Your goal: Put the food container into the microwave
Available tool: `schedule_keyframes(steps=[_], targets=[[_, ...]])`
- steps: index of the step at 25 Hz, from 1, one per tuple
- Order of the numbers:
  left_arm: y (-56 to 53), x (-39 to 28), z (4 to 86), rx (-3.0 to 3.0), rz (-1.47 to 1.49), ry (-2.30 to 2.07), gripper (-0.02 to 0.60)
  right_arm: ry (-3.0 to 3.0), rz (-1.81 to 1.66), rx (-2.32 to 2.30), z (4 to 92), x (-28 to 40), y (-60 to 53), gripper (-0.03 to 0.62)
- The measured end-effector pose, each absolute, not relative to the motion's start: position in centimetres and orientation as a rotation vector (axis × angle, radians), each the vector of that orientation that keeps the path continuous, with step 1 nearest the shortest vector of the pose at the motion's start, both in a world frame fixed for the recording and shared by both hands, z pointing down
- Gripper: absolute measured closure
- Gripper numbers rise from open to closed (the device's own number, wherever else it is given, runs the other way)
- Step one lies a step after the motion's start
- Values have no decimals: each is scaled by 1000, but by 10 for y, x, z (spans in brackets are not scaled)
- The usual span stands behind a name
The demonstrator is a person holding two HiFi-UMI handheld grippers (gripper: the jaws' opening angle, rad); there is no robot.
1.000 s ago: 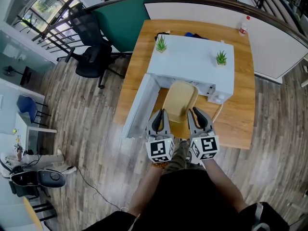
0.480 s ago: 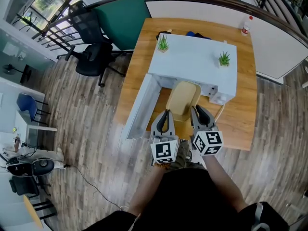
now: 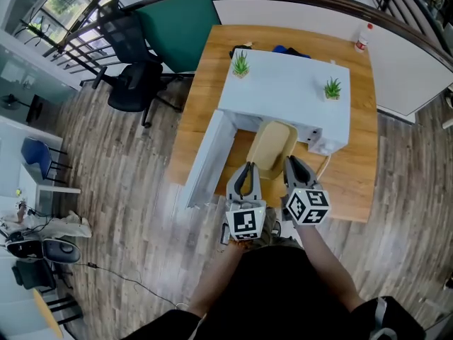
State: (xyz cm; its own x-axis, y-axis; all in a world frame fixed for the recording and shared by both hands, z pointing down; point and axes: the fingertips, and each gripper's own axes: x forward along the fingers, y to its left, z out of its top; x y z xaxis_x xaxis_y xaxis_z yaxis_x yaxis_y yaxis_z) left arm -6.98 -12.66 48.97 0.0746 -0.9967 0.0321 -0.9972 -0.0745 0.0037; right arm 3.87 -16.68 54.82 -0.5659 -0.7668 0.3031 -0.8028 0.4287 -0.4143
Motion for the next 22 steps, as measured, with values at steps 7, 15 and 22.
schedule_keyframes(steps=[7,15,22], targets=[[-142,-75,507,2264,72,-2093,541,-2532,817,1438,563,43,-181,572],[-156,-86,548,2185,126,-1980,541,-2509,828,1417,583,41,-193,574],[-174,-80,619,2098,135,-1766,541,-2494,874,1382,594,40,-197,574]])
